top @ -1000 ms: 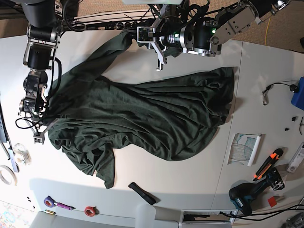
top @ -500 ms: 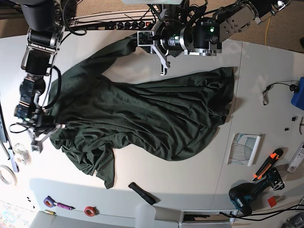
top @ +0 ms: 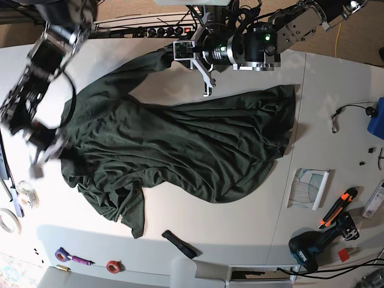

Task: Layout the t-shirt on the table in an organized manner, then fold the t-shirt properly
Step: 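Lower the left gripper and grasp the sleeve near the collar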

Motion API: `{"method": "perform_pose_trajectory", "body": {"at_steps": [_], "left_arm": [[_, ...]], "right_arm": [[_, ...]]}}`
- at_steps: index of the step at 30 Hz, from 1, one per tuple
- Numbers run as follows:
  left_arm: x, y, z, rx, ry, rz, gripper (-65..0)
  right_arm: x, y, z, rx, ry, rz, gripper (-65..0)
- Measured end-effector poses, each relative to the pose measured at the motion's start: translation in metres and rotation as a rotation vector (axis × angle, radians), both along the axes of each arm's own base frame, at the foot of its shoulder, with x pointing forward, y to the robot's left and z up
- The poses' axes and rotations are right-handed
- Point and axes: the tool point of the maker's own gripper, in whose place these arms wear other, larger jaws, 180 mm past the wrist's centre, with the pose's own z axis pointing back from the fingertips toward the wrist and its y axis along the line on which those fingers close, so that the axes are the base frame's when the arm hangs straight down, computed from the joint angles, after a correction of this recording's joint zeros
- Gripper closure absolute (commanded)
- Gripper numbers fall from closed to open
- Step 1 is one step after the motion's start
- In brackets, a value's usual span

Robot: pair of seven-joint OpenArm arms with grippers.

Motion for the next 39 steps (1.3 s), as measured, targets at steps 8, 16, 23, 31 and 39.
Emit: {"method": "perform_pose_trajectory", "body": {"at_steps": [8, 16, 23, 31, 39], "left_arm": [[0.036, 0.015, -0.009, 0.089, -0.108, 0.173, 0.0], [0.045, 0.051, -0.036, 0.288, -0.150, 0.208, -29.0], [0.080, 0.086, -0.026, 0.317, -0.225, 0.465, -38.4], [0.035, 0.117, -0.054, 0.414, -0.017, 0.452, -37.3], [0.001, 0.093, -0.059, 0.356, 0.098, 0.406, -36.9]], "right_arm": [[-0.061, 0.008, -0.072, -0.074, 0.236, 0.043, 0.0], [-0.063, -0.024, -0.089, -0.263, 0.289, -0.017, 0.0], [-0.063, -0.025, -0.089, -0.269, 0.291, -0.018, 0.0], [-0.063, -0.025, -0.089, -0.268, 0.289, -0.021, 0.0], [-0.063, -0.025, -0.089, -0.272, 0.289, -0.021, 0.0]]}}
